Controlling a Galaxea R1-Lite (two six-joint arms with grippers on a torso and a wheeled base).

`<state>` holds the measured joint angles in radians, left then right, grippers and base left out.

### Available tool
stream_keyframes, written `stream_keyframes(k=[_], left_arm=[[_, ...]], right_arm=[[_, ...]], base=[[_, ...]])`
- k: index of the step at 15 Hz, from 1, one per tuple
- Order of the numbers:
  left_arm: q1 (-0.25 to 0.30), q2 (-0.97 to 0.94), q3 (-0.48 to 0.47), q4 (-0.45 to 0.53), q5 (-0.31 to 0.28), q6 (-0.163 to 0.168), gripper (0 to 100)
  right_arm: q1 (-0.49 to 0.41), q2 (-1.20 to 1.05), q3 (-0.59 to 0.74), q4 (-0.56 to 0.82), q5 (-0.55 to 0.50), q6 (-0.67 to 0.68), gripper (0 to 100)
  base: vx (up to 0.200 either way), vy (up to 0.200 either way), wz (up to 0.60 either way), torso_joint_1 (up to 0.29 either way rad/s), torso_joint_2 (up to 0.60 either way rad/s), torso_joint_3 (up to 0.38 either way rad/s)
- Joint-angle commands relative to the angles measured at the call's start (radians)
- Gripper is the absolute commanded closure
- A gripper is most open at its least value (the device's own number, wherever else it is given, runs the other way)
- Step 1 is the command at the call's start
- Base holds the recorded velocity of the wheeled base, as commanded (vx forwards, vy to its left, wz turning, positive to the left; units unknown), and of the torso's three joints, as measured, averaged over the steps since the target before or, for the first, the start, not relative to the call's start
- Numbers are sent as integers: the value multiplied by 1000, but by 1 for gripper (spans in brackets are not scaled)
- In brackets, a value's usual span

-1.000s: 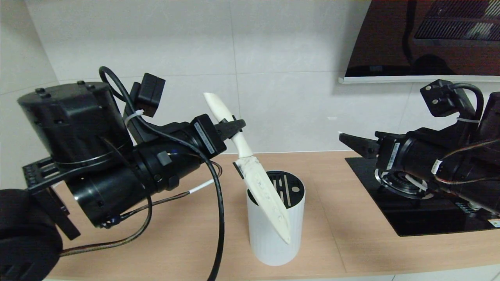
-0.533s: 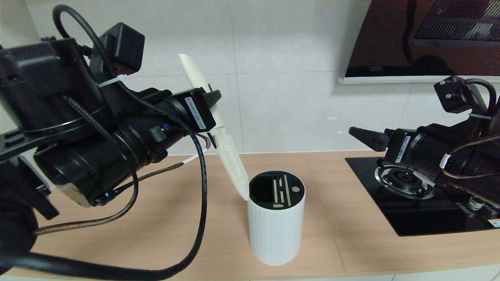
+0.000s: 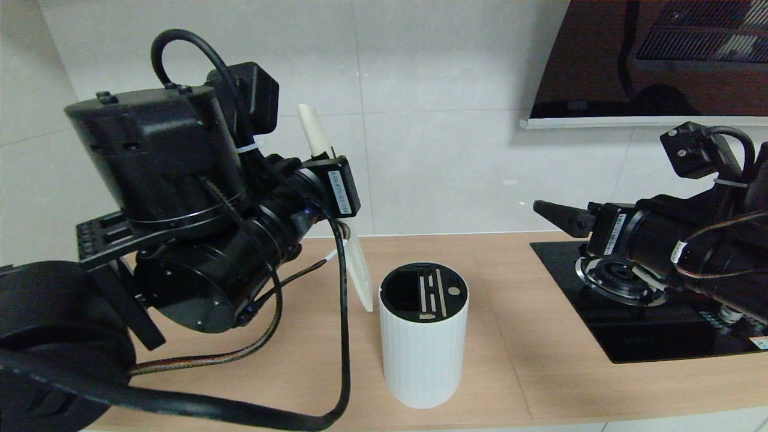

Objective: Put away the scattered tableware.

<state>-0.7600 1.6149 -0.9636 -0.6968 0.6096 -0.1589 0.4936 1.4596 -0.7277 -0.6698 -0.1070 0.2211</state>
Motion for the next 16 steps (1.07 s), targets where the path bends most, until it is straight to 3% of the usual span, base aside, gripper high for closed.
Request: stream_keyframes(k=[1, 4, 5, 8, 10, 16], left_arm=[[-5, 60, -37, -21, 53, 10, 100], [-10, 79, -52, -76, 64, 118, 100], [-21, 95, -50, -90, 68, 136, 100], [-42, 168, -18, -216, 76, 144, 100], [-70, 180, -21, -317, 76, 167, 100], [-97, 253, -33, -346, 90, 164, 100]], right_arm=[[0, 8, 1, -1, 0, 0, 0], [0, 24, 1, -1, 0, 0, 0], [0, 27, 1, -1, -2, 0, 0], [0, 33, 8, -2, -5, 0, 0], [0, 31, 8, -2, -5, 0, 0], [2, 33, 14, -4, -6, -5, 0]], base=[[0, 0, 0, 0, 0, 0], [0, 0, 0, 0, 0, 0], [0, 0, 0, 0, 0, 0], [0, 0, 0, 0, 0, 0], [0, 0, 0, 0, 0, 0], [0, 0, 0, 0, 0, 0]])
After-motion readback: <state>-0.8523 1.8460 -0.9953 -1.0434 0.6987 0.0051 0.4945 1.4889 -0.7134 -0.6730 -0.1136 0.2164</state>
